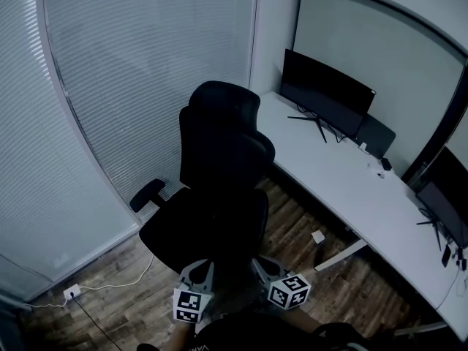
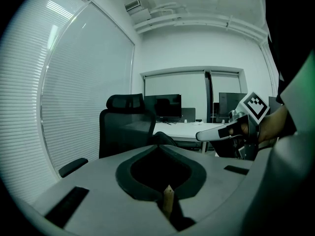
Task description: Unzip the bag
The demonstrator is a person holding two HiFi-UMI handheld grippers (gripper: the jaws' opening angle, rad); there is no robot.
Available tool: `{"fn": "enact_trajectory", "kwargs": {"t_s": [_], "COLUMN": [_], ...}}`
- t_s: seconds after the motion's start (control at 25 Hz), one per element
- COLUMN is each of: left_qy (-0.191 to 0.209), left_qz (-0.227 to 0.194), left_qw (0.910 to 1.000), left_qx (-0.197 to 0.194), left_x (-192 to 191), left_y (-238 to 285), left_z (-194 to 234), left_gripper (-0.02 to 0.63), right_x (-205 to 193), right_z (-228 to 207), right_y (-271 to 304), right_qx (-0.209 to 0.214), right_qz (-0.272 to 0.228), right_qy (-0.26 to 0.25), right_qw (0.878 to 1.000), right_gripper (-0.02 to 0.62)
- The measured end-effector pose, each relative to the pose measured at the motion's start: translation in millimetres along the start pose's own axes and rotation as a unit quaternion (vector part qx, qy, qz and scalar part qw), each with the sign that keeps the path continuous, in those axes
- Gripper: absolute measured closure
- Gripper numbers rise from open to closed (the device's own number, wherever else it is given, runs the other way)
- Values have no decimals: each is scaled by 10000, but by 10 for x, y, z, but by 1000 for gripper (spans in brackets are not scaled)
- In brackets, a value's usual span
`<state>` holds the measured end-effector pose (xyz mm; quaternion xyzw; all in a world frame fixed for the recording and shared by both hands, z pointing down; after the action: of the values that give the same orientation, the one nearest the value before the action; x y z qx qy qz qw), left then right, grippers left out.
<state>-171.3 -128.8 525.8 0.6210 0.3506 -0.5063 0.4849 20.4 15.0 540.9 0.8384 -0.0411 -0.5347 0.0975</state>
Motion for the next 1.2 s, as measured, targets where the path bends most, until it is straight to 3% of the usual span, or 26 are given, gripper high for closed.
{"fn": "enact_trajectory", "kwargs": {"t_s": [1.2], "left_qy": [-91], "left_qz": [-25], "left_qw": [9999], "left_qx": [48], "left_x": [-22], "left_y": [-129], "left_z": [63], "left_gripper": [586], "right_x": [-21], "right_z": [114], "right_y": [57], "right_qx": [-140], "right_qz": [76], "right_qy": [-82], "right_qw": [9998], "right_gripper": [548]}}
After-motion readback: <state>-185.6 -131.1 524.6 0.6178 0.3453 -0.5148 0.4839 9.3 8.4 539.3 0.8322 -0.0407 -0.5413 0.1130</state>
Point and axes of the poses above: the fingertips, and each gripper's own axes: y forward along the fingers, z to its left, x out of its top, the point moved 10 cm from there along -y, backward along the fingers, and after that the axes turned 1 degree about -z, right-handed, at the moved point
